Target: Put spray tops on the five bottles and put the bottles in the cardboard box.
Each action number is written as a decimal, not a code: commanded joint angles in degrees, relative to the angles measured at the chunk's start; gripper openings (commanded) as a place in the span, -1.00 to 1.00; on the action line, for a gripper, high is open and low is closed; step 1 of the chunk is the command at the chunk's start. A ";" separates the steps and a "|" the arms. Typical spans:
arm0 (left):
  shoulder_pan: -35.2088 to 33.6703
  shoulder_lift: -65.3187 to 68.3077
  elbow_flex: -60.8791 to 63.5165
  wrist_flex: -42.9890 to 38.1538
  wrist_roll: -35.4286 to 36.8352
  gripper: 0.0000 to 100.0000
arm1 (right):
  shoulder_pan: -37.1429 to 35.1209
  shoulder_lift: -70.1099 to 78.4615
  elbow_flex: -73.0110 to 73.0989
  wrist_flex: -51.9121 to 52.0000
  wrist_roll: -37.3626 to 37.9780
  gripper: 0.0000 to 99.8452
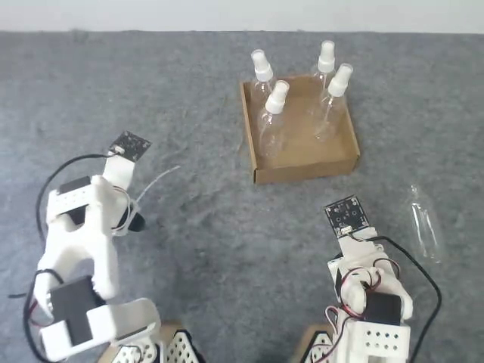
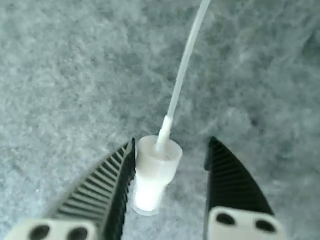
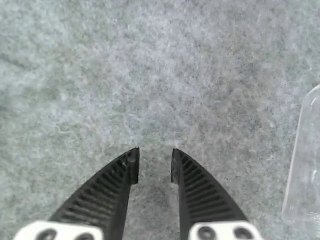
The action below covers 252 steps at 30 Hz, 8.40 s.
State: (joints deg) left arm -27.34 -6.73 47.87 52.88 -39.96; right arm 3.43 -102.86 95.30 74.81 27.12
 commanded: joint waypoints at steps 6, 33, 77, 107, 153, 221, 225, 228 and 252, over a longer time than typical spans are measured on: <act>6.95 -3.60 -0.13 9.05 8.18 -0.80 | -0.13 -0.48 1.14 0.31 -0.35 -0.86; 31.74 7.47 -14.55 5.80 72.35 -0.54 | -0.13 -0.48 1.14 0.31 -0.35 -0.86; 16.00 17.93 -28.62 12.57 32.26 -0.98 | -0.13 -0.48 1.14 0.31 -0.35 -0.86; 31.56 6.42 -16.13 13.71 -5.54 -0.63 | -0.13 -0.48 1.14 0.31 -0.35 -0.86; 36.04 11.16 -13.23 0.18 55.65 -0.96 | -0.13 -0.48 1.14 0.31 -0.35 -0.86; 29.80 16.09 -29.58 10.99 41.76 -0.98 | -0.13 -0.48 1.14 0.31 -0.35 -0.86; 29.98 8.79 -29.23 13.89 43.69 -0.98 | -0.13 -0.48 1.14 0.31 -0.35 -0.86; 30.24 3.96 -27.47 14.33 44.75 -0.98 | -0.13 -0.48 1.14 0.31 -0.35 -0.86; 30.33 -6.95 -1.19 -9.32 46.15 -0.98 | 0.84 -1.19 -5.27 -1.98 0.53 -0.86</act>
State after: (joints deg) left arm 2.81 -10.42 46.81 44.79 5.49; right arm 3.43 -102.86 95.12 74.20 27.12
